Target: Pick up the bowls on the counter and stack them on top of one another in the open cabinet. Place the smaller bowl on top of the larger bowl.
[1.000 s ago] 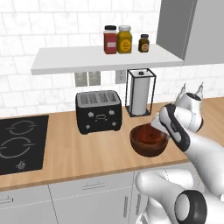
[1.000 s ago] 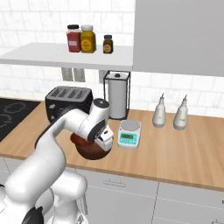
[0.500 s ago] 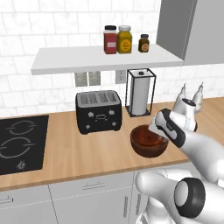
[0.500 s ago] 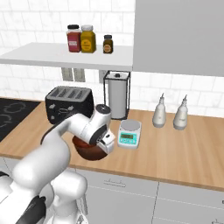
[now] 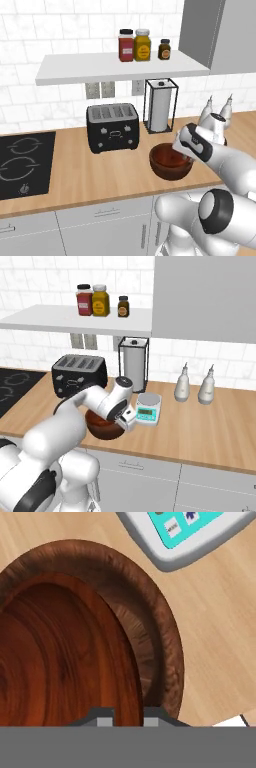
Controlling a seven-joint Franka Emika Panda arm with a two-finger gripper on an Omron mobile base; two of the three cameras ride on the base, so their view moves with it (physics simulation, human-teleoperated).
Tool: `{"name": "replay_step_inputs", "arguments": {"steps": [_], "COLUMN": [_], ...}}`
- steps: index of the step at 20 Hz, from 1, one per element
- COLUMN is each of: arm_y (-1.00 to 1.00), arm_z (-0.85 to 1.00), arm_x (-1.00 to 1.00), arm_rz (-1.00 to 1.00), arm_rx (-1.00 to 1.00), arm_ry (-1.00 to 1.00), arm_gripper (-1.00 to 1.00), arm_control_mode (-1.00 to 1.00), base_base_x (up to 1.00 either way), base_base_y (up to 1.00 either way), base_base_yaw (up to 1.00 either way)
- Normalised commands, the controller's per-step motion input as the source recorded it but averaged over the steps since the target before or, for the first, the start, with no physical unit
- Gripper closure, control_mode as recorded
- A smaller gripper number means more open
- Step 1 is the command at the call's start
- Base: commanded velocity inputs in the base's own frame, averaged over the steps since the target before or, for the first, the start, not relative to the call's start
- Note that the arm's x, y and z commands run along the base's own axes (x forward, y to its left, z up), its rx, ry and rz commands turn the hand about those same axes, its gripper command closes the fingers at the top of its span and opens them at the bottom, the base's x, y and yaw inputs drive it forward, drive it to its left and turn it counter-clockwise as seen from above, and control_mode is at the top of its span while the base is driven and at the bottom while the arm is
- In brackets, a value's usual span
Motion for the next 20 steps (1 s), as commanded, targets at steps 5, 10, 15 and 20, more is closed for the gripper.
{"name": "replay_step_inputs", "arguments": {"steps": [5, 10, 15, 20], "arm_y": [0.00, 0.00, 0.00, -0.08], "arm_z": [-0.30, 0.07, 0.55, 0.15], "arm_x": [0.01, 0.01, 0.00, -0.04], "arm_rz": [0.03, 0.00, 0.00, 0.04], "arm_rx": [-0.02, 0.00, 0.00, 0.00], "arm_ry": [0.00, 0.00, 0.00, 0.00], "arm_gripper": [-1.00, -1.00, -1.00, -1.00], "arm_control_mode": [-1.00, -1.00, -1.00, -1.00], "base_base_x": [0.00, 0.00, 0.00, 0.00], "base_base_y": [0.00, 0.00, 0.00, 0.00], "base_base_yaw": [0.00, 0.00, 0.00, 0.00]}}
